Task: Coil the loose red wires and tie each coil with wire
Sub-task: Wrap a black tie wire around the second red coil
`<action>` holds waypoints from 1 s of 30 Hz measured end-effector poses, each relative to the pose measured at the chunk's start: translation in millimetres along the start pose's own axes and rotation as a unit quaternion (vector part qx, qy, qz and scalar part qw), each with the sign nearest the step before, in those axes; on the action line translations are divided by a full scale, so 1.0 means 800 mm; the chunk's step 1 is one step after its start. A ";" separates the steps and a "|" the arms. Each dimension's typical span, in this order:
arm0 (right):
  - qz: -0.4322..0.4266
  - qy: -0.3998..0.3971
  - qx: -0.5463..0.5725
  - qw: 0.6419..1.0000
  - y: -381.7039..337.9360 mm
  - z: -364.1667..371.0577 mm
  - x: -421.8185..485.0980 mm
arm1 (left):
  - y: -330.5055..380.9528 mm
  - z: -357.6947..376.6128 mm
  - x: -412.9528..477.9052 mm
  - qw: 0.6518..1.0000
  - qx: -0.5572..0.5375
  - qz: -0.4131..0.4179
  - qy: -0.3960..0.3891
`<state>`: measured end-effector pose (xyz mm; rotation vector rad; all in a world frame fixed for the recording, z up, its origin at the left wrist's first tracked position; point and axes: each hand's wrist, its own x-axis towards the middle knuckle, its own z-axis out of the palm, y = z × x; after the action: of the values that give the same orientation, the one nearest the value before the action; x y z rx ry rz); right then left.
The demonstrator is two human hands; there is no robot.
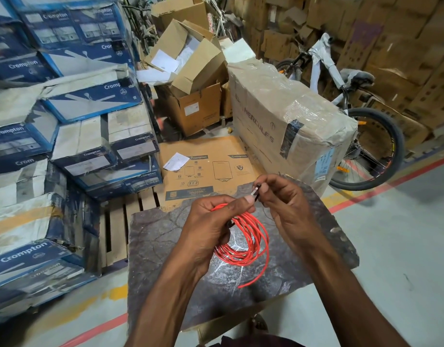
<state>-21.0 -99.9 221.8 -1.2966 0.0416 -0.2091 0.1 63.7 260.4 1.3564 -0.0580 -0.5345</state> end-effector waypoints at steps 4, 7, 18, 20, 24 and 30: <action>-0.002 -0.009 -0.010 1.000 -0.003 0.001 -0.001 | 0.003 0.001 -0.001 1.000 0.001 0.001 0.000; -0.001 -0.010 -0.011 1.000 -0.006 0.002 -0.002 | 0.004 0.001 -0.001 1.000 0.008 -0.001 -0.003; -0.037 0.008 -0.018 0.999 -0.005 0.005 0.001 | 0.004 -0.002 0.004 1.000 0.007 0.001 -0.004; -0.047 0.020 -0.016 0.999 -0.003 0.007 0.002 | 0.003 0.000 0.005 1.000 0.011 0.001 -0.005; -0.062 0.037 -0.007 0.997 -0.002 0.012 0.004 | 0.006 0.002 0.006 1.000 -0.007 0.002 -0.004; -0.096 0.077 0.002 0.992 -0.018 0.026 0.020 | 0.028 0.004 0.017 1.000 -0.016 0.013 -0.007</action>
<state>-4.0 -86.9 242.7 -1.2783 0.0473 -0.4739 18.1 58.3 278.4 1.3184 -0.0780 -0.5198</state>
